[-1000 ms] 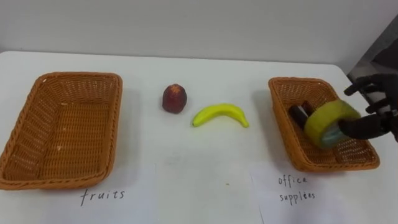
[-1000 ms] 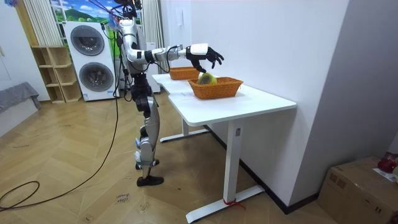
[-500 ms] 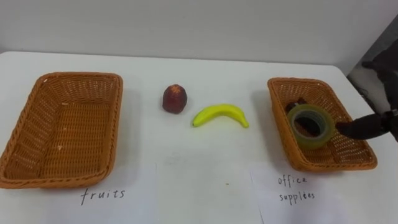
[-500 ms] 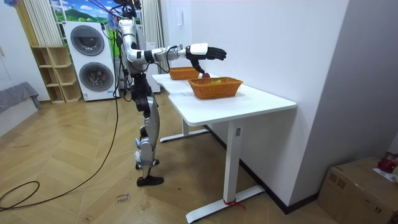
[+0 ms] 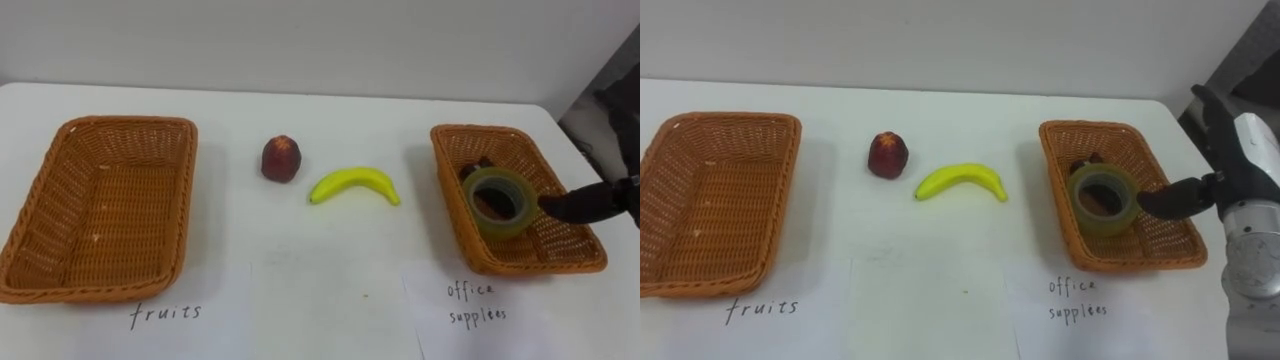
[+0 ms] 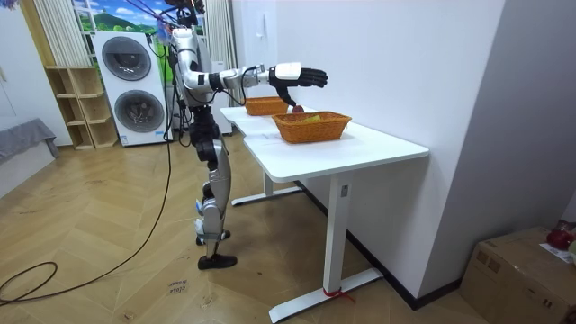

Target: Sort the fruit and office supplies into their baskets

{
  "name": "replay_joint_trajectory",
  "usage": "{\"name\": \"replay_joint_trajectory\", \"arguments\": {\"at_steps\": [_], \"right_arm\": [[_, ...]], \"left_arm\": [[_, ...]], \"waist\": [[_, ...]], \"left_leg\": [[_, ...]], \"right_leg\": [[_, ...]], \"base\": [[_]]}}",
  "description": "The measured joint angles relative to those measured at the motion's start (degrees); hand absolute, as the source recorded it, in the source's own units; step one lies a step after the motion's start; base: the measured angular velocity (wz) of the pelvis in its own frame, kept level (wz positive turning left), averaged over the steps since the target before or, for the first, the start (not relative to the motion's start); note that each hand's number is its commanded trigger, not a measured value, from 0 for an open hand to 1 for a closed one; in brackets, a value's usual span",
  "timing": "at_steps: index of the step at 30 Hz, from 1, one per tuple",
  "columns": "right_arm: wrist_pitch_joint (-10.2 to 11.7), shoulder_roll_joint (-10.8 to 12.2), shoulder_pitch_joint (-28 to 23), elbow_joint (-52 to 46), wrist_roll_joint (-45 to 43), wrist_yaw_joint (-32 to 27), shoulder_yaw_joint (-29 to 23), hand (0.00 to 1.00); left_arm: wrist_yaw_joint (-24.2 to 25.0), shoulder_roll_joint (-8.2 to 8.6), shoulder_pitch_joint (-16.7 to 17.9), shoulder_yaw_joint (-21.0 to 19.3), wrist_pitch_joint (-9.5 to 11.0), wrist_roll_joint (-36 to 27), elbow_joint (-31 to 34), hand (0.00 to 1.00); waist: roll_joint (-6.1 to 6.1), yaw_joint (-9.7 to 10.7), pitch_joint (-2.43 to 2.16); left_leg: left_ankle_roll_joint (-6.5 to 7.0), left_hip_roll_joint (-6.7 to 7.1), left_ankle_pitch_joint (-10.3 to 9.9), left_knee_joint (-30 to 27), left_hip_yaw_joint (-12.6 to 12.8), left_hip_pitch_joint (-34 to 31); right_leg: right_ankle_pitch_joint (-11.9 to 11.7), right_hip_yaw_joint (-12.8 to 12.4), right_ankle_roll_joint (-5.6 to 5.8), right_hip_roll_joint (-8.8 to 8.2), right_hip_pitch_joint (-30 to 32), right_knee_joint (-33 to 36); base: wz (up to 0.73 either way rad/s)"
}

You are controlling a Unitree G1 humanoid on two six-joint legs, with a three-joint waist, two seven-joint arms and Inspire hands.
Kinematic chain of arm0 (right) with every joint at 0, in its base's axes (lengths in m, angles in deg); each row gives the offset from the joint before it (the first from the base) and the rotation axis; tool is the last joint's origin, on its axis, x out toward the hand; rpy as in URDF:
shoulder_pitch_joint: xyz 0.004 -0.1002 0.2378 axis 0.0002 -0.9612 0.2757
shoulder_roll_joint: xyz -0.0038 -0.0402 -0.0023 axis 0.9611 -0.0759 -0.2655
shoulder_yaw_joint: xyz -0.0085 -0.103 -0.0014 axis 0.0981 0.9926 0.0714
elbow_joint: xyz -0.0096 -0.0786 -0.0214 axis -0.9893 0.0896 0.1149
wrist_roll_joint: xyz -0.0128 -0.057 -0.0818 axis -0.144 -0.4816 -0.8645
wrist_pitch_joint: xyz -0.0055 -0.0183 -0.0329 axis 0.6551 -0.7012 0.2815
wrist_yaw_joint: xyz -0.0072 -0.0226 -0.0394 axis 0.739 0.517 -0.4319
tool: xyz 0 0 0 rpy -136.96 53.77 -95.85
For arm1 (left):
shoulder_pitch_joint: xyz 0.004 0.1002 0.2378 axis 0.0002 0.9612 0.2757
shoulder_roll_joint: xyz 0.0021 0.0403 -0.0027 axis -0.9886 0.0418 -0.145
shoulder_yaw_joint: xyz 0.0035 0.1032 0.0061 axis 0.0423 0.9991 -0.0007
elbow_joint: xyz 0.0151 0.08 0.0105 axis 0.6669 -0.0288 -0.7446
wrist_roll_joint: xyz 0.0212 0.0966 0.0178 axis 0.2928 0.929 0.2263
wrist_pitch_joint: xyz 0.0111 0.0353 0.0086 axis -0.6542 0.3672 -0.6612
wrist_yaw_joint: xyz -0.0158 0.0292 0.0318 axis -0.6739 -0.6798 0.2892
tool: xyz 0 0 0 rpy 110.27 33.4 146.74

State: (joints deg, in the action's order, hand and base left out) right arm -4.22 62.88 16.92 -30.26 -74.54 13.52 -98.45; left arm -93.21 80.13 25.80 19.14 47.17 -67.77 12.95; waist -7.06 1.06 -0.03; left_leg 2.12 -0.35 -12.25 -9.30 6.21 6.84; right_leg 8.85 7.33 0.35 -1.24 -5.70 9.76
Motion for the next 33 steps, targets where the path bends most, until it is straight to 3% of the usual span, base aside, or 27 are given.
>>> {"name": "replay_joint_trajectory", "arguments": {"at_steps": [17,24,27,33], "right_arm": [[0.0,0.0,0.0,0.0,1.44,0.0,0.0,0.0],[-0.07,0.0,0.1,-0.85,8.42,-0.43,0.01,0.0],[-0.06,0.01,0.11,-3.73,11.71,-2.13,0.02,0.0],[0.28,0.01,0.3,-6.5,18.98,-5.94,0.82,0.0]], "left_arm": [[0.0,0.01,0.19,0.02,0.0,-0.01,-0.06,0.0],[-0.05,0.11,0.23,0.01,-0.06,-1.33,0.03,0.0],[-0.5,0.13,0.22,0.01,-0.08,-1.3,0.01,0.0],[-1.81,-0.08,-0.73,1.74,-1.22,-1.52,-0.12,0.0]], "waist": [[-0.19,-0.07,-0.07],[-0.08,-1.05,-0.06],[0.49,-1.4,0.13],[1.26,-2.0,0.0]], "left_leg": [[0.0,-0.04,0.0,0.22,0.31,0.76],[-0.02,-0.15,-0.01,0.64,1.26,0.85],[-0.02,-0.17,-0.02,0.69,1.35,0.86],[-0.02,-0.16,-0.01,0.85,1.37,0.91]], "right_leg": [[0.0,-0.38,0.0,0.1,-0.29,0.03],[0.0,-1.31,0.0,0.23,-0.08,0.1],[0.0,-1.39,0.0,0.26,-0.04,0.06],[0.0,-1.35,0.0,0.26,-0.04,-0.01]], "base": [[0.0],[-0.07],[-0.01],[0.0]]}}
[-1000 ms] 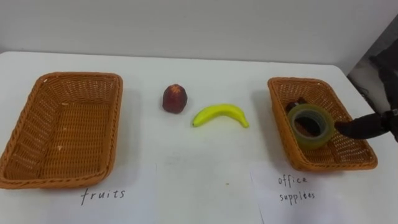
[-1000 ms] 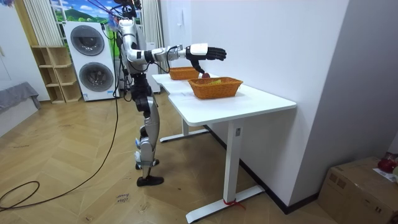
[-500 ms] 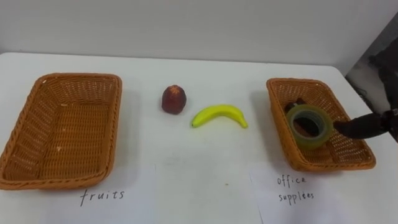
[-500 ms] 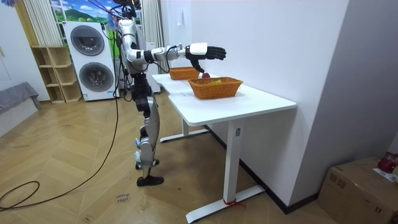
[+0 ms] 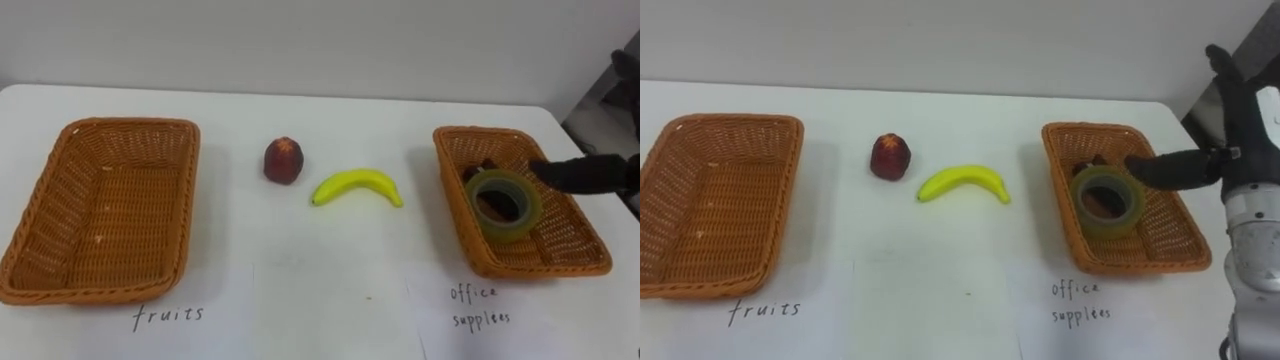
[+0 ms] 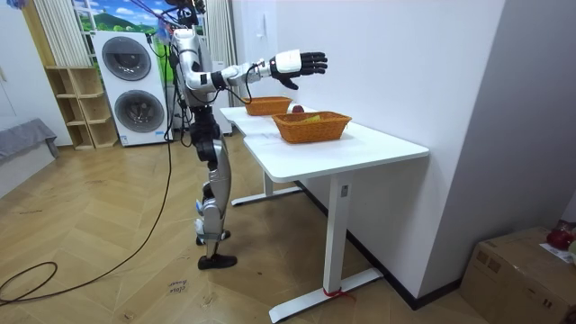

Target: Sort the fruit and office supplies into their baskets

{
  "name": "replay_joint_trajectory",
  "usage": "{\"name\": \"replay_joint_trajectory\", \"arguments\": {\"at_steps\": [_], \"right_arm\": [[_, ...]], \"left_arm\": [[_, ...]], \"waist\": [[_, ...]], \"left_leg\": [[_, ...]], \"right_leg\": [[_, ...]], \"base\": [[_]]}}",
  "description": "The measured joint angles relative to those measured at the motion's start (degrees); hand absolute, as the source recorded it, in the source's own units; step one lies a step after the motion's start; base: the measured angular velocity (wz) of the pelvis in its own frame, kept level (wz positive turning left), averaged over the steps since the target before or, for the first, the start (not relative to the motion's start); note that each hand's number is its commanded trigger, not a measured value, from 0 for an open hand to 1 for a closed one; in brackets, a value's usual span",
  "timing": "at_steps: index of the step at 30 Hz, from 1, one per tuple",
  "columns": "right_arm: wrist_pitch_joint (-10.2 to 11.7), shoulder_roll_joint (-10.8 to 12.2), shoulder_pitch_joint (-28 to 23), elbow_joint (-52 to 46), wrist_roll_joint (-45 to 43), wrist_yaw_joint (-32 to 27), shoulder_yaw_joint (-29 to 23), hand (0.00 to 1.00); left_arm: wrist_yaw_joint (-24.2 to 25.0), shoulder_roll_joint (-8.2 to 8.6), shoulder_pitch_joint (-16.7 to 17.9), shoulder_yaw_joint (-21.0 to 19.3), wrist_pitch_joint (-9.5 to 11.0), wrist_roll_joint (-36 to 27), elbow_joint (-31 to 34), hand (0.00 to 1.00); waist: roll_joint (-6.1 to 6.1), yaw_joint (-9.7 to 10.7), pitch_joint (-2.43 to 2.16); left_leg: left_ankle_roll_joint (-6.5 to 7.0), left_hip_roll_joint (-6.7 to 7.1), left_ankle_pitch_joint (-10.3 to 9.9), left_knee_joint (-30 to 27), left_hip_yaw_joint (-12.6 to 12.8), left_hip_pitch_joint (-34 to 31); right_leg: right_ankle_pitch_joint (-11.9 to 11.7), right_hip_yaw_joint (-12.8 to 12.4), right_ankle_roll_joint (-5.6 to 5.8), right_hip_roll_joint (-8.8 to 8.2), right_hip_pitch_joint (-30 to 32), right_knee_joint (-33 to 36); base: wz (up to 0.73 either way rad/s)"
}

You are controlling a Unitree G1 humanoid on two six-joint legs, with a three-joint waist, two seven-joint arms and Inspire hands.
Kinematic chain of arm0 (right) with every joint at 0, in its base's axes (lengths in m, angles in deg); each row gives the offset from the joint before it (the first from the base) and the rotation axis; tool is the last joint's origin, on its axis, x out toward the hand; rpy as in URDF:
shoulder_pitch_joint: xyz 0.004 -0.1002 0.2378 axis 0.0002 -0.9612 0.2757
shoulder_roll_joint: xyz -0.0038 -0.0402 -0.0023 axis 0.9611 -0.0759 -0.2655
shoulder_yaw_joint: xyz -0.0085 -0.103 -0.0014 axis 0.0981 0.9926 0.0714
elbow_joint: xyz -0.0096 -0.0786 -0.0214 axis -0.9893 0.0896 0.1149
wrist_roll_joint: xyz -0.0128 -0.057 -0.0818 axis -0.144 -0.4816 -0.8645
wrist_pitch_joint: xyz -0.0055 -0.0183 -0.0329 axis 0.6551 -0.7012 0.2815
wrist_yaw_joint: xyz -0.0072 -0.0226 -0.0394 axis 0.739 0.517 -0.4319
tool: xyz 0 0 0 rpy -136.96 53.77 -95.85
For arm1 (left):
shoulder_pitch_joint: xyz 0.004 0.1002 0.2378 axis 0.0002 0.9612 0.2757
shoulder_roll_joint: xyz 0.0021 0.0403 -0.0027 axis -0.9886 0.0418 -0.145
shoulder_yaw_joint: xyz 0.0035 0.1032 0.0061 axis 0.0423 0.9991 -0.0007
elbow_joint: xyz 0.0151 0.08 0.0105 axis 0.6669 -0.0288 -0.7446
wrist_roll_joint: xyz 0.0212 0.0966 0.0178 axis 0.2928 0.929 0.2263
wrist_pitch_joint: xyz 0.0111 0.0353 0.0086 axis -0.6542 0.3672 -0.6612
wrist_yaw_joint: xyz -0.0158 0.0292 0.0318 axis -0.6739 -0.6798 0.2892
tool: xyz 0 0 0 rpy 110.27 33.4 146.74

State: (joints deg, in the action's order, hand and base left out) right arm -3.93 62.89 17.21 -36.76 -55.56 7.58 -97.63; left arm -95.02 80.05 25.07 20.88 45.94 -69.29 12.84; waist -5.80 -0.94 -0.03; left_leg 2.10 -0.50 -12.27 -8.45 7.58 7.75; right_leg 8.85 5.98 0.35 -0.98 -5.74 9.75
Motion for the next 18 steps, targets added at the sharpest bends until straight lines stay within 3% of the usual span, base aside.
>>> {"name": "replay_joint_trajectory", "arguments": {"at_steps": [7,18], "right_arm": [[0.04,0.01,1.4,-0.54,1.7,-4.13,1.95,0.0],[0.65,0.01,6.48,-0.77,0.62,-6.07,4.09,0.0]], "left_arm": [[-1.25,0.03,-0.97,1.11,0.0,-0.02,0.25,0.0],[-1.45,0.43,-0.58,2.24,-1.32,0.15,0.42,0.0]], "waist": [[0.78,-0.73,0.36],[1.25,-1.32,0.32]], "left_leg": [[-0.02,-0.05,0.01,-0.16,-0.22,-0.15],[-0.08,-0.17,-0.02,-0.73,-0.43,-0.47]], "right_leg": [[0.0,0.45,0.0,0.01,-0.19,0.02],[0.0,0.63,0.0,0.05,-0.25,0.01]], "base": [[0.01],[0.01]]}}
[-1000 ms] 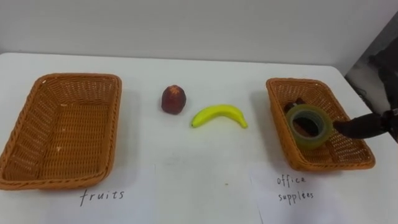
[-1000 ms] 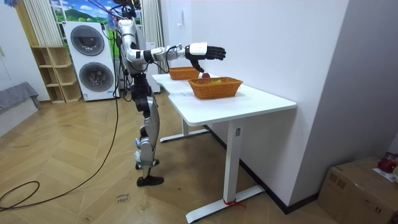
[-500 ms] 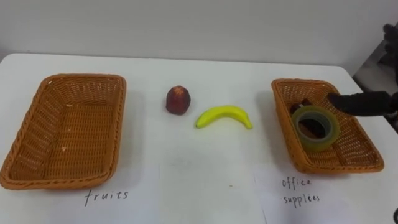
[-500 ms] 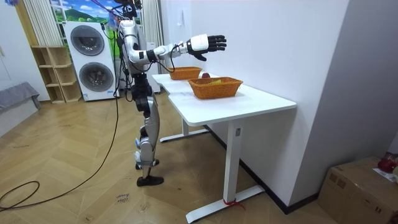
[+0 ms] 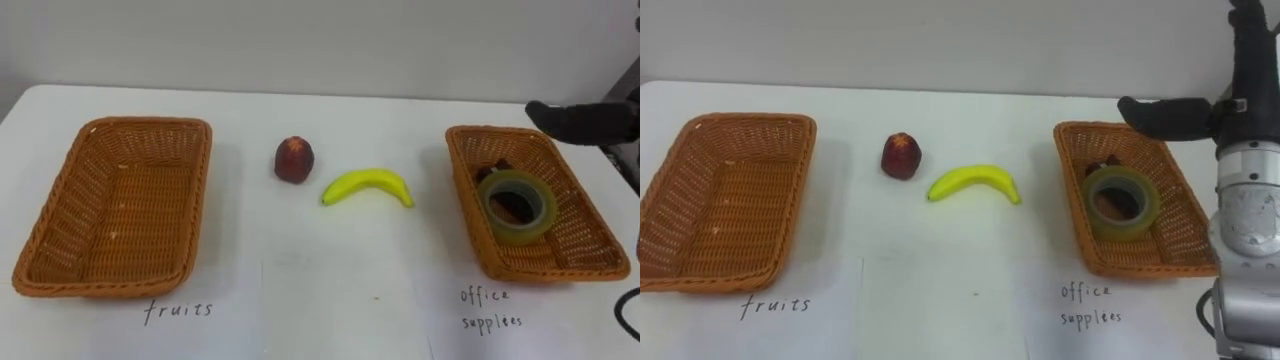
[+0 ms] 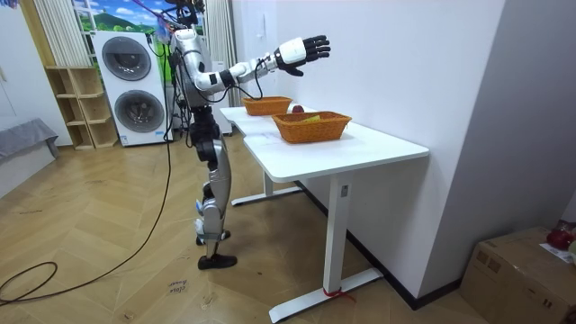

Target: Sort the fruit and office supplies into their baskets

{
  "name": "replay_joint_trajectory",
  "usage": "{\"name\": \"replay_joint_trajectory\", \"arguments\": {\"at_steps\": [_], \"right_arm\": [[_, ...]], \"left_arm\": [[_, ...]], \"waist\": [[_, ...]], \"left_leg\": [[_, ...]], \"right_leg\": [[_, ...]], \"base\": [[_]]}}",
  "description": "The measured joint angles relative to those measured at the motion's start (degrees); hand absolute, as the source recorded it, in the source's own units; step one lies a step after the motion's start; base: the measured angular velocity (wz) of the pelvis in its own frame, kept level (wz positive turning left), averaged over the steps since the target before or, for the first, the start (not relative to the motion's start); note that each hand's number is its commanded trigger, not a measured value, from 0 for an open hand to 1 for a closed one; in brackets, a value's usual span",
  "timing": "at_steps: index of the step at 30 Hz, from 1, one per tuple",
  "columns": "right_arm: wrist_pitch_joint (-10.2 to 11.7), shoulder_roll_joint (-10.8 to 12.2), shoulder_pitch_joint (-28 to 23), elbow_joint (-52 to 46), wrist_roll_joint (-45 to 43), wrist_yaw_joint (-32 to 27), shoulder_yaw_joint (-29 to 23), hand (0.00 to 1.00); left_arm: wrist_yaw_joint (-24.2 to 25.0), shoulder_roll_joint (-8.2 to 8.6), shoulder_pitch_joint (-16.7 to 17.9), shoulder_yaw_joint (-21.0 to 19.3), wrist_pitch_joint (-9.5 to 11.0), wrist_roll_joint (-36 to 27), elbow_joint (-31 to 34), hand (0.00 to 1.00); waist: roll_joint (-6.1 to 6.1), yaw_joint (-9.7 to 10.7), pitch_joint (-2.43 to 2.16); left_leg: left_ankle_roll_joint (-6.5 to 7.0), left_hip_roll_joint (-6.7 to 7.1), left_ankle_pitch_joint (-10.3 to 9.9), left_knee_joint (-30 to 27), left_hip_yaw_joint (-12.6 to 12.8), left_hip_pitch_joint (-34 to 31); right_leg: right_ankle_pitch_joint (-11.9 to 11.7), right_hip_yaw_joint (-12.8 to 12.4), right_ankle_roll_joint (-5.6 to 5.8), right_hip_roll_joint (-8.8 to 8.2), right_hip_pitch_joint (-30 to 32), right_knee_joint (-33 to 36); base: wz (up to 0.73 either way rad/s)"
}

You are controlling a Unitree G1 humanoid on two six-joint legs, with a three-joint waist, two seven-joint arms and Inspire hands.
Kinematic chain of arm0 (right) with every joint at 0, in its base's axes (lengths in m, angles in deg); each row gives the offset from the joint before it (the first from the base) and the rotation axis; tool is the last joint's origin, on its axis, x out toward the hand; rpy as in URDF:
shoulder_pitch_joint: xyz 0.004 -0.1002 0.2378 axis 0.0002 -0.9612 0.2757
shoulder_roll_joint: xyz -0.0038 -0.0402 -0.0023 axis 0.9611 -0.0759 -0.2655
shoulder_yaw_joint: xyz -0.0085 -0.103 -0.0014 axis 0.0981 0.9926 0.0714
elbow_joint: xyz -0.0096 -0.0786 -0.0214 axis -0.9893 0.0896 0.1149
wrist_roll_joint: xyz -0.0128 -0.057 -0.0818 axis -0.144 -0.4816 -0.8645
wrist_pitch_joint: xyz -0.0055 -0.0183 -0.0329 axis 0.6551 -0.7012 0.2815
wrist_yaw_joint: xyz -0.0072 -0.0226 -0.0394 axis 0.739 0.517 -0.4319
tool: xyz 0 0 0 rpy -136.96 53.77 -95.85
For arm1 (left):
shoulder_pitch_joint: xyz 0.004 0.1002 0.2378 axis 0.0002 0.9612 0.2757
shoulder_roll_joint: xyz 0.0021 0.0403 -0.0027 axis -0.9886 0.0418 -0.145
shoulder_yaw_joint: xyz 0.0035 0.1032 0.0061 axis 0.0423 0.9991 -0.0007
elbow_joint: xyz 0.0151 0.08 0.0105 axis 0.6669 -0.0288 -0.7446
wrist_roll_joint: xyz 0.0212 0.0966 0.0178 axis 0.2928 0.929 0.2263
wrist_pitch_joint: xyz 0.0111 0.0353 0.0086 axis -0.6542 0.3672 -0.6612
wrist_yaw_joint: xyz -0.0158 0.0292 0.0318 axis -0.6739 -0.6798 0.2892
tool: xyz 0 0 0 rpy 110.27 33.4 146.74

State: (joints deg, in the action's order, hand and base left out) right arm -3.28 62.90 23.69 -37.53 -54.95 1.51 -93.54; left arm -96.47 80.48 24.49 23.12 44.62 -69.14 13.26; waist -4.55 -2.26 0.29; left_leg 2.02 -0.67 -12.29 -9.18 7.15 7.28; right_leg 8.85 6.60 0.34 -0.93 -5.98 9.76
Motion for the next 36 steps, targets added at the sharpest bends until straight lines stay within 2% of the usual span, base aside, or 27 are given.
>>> {"name": "replay_joint_trajectory", "arguments": {"at_steps": [3,9,14,17,20,22,30,36], "right_arm": [[-0.01,0.01,0.0,0.02,-0.41,0.03,2.44,0.0],[-0.06,0.02,0.0,0.02,-0.14,0.02,5.44,0.0],[-0.05,0.01,0.0,-0.01,-0.4,1.07,6.78,0.0],[-0.06,0.01,0.0,-0.4,-1.56,2.78,6.78,0.0],[-0.14,-0.04,0.19,-0.57,-1.83,4.05,6.77,0.0],[-0.31,-0.04,0.31,-0.54,-1.96,5.17,6.78,0.0],[-0.78,-0.05,0.35,-0.42,-4.22,9.07,7.62,0.0],[-0.83,-0.1,0.41,-0.04,-5.27,11.91,9.98,0.0]], "left_arm": [[-0.01,0.74,-0.04,1.24,-1.08,-0.16,0.0,0.0],[-0.01,0.9,-0.45,3.2,-1.16,-0.68,-0.07,0.0],[0.33,0.67,-0.83,3.87,-1.08,-0.29,-1.3,0.0],[1.65,0.37,-0.79,3.85,-1.14,0.0,-1.3,0.0],[2.55,0.01,-0.75,3.89,-1.42,-0.02,-1.3,0.0],[2.97,-0.15,-0.65,3.84,-1.77,-0.03,-1.3,0.0],[3.47,-0.4,0.19,3.84,-1.97,-0.04,-1.23,0.0],[3.51,-0.77,-0.35,3.84,-1.77,-0.03,-0.49,0.0]], "waist": [[0.99,-0.11,-0.29],[1.88,-0.36,-0.49],[0.8,-1.19,-0.4],[0.03,-1.51,-0.7],[-0.52,-2.45,-0.44],[-0.96,-2.83,-0.03],[-1.3,-3.56,0.24],[-1.73,-4.35,-0.06]], "left_leg": [[0.0,0.07,0.0,-0.01,0.01,0.02],[-0.03,0.0,0.03,0.02,0.01,-0.21],[-0.06,-0.01,0.08,-0.04,0.21,-0.43],[-0.04,0.02,0.06,0.0,0.23,-0.45],[-0.04,0.0,0.06,-0.01,0.24,-0.32],[-0.05,-0.01,0.05,0.01,0.24,-0.32],[-0.04,-0.02,0.03,0.07,0.21,-0.78],[-0.03,0.01,0.04,-0.02,0.03,-1.6]], "right_leg": [[0.0,-0.06,0.0,-0.05,0.05,0.02],[0.0,0.03,-0.01,-0.03,0.53,0.25],[0.02,-0.05,-0.02,-0.04,1.14,0.93],[0.02,-0.04,-0.02,-0.06,1.14,0.87],[0.01,0.0,-0.02,-0.04,1.08,0.87],[0.01,0.02,-0.02,-0.03,1.06,0.85],[0.01,0.1,-0.02,-0.03,1.45,0.77],[0.01,0.39,-0.02,-0.07,2.11,0.76]], "base": [[0.0],[0.0],[-0.02],[0.0],[0.0],[0.0],[0.0],[0.01]]}}
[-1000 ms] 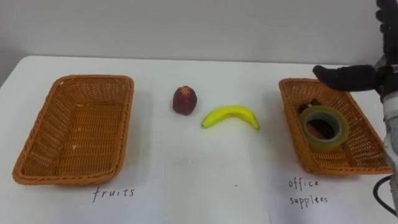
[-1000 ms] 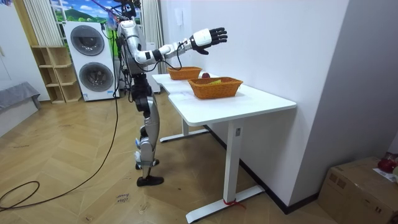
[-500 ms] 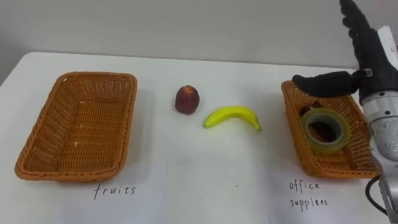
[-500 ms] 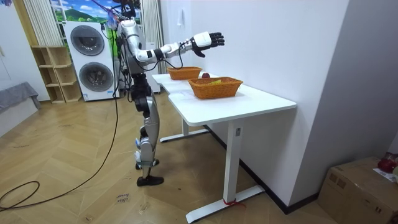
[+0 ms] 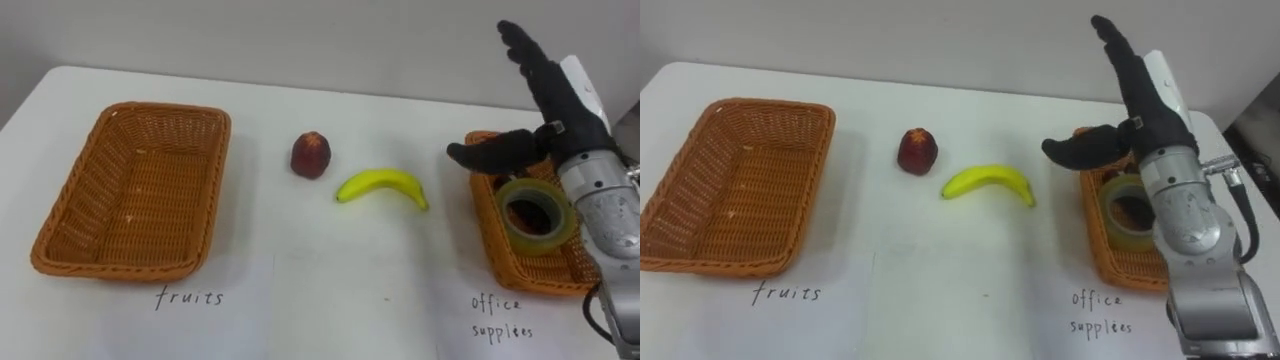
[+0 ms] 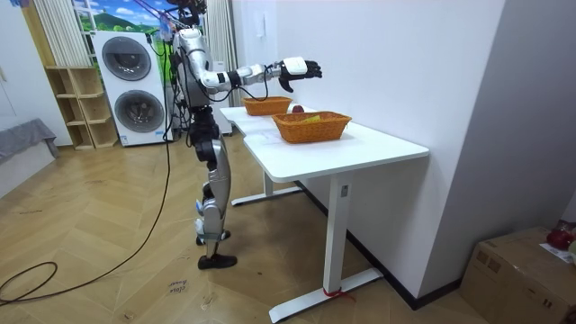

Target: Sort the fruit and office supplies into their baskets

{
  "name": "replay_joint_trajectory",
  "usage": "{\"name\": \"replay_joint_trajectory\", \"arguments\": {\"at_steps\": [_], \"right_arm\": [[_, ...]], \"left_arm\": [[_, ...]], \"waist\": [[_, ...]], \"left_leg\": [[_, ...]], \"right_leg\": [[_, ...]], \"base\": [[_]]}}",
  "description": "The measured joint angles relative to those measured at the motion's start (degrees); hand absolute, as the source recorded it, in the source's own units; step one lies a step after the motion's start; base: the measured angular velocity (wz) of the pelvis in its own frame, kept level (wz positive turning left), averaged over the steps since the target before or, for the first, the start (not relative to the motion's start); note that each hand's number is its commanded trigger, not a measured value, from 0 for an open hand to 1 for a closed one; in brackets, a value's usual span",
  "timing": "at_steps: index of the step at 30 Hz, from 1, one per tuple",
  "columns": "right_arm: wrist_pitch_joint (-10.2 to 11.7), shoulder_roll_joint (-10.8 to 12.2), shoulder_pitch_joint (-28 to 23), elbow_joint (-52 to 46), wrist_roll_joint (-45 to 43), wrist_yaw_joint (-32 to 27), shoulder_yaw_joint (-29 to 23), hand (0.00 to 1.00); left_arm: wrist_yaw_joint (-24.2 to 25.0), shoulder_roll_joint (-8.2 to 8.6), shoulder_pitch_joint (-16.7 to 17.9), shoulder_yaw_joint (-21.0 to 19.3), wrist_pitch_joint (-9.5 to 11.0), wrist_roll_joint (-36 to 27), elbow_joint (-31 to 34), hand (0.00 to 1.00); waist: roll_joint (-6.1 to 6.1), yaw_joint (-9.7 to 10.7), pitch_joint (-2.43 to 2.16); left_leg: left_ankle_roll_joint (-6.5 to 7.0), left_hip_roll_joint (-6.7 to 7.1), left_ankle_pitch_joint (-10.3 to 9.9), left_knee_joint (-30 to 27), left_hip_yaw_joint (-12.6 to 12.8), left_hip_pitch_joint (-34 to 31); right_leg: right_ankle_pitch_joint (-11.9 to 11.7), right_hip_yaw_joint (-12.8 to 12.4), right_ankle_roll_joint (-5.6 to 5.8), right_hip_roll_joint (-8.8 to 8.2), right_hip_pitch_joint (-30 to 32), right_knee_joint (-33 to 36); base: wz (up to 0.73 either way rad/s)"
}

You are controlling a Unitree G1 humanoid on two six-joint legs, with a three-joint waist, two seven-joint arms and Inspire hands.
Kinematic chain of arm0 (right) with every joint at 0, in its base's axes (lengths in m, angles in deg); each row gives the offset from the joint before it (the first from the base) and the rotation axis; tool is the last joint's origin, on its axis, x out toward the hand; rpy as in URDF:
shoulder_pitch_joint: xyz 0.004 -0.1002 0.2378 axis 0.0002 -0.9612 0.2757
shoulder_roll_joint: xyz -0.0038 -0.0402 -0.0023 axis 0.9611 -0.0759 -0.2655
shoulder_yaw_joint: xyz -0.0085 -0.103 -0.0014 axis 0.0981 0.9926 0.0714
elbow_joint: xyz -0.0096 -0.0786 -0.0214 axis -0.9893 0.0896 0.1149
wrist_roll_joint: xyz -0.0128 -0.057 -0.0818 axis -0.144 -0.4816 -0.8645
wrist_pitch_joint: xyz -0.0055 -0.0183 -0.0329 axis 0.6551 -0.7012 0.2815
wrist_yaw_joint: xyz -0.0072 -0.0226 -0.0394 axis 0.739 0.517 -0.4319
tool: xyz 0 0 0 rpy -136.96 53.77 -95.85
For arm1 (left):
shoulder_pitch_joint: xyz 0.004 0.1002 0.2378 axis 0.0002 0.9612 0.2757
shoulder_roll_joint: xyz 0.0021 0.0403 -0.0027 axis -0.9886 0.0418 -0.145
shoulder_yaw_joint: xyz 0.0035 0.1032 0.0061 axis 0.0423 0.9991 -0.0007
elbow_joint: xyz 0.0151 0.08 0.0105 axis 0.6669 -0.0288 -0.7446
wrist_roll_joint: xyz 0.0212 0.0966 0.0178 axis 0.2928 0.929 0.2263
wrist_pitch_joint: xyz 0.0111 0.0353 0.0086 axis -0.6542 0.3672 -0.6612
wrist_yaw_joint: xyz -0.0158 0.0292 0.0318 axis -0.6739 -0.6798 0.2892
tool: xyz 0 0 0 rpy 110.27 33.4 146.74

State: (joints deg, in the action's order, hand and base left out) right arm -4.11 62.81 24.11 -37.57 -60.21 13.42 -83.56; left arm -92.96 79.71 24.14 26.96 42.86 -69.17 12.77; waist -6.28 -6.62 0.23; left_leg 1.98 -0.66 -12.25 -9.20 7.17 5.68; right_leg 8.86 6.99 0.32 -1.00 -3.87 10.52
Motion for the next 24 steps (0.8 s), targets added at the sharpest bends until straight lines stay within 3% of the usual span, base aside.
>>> {"name": "replay_joint_trajectory", "arguments": {"at_steps": [8,14,24], "right_arm": [[-0.01,-0.04,2.01,1.43,-1.15,2.44,1.31,0.0],[-0.01,-0.04,2.03,1.49,-1.18,4.63,1.39,0.0],[-0.56,-0.04,3.48,4.01,-6.42,6.88,3.47,0.0]], "left_arm": [[1.08,-0.73,0.07,0.05,0.23,-0.16,-1.17,0.0],[2.23,-0.79,0.07,0.05,0.22,-0.15,-2.33,0.0],[3.26,-0.87,-0.45,0.11,0.2,-0.14,-2.41,0.0]], "waist": [[-0.04,0.13,0.11],[-0.32,-0.02,0.6],[-0.66,-0.04,0.39]], "left_leg": [[0.02,0.12,0.02,-0.09,-1.12,0.0],[0.04,0.37,0.01,-0.11,-1.75,-0.09],[0.04,0.42,0.02,-0.21,-2.46,-0.2]], "right_leg": [[0.01,2.0,0.01,-0.29,-0.36,-0.02],[0.02,3.4,0.03,-0.56,-1.07,-0.84],[0.02,4.08,0.03,-0.57,-1.23,-0.87]], "base": [[0.07],[0.06],[0.02]]}}
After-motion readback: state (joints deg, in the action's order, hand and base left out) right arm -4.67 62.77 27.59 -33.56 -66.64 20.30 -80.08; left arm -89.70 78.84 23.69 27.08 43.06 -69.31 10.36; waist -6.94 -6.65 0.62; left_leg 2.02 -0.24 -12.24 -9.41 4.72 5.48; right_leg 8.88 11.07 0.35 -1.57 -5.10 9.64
